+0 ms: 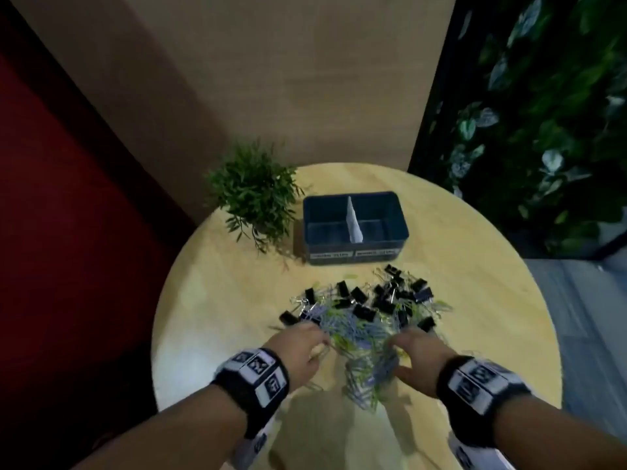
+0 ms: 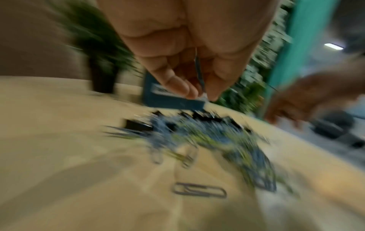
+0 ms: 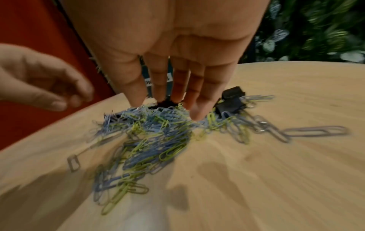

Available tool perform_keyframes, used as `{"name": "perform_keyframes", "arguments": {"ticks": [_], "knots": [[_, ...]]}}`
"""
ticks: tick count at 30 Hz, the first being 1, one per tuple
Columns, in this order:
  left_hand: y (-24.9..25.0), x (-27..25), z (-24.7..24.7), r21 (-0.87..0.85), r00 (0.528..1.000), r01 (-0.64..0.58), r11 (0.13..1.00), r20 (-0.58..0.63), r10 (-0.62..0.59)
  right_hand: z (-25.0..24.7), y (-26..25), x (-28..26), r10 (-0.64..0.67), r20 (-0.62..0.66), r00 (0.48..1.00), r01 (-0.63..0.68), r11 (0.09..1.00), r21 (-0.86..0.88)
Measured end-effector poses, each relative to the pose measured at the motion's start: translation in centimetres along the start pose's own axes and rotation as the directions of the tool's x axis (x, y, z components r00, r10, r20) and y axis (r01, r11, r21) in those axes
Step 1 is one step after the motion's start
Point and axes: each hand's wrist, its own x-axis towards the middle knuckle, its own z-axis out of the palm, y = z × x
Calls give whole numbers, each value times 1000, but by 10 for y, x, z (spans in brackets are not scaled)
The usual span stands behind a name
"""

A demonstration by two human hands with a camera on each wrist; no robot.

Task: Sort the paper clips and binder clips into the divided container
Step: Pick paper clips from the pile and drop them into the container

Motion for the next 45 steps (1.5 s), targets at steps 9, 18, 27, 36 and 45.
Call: {"name": "perform_keyframes", "arguments": {"ticks": [9,18,27,36,45], "knots": [[23,68,30,217,982,-49,975,187,8,22,-14,52,158,36,987,-158,987,-16],[20,86,19,272,967,-76,959,254,4,8,1,65,51,-11,999,-51,999,-1],[15,70,-24,-118,1000,16,993,1,-16,-44,10,49,-43,-240,970,94,974,206],[17,63,-88,-601,926,7,799,-297,-231,-107,-25,48,62,-489,870,276,761,587],[-15,136,-114,-660,712,45,750,-505,-488,-138,-62,138,150,-578,802,207,838,505]]}}
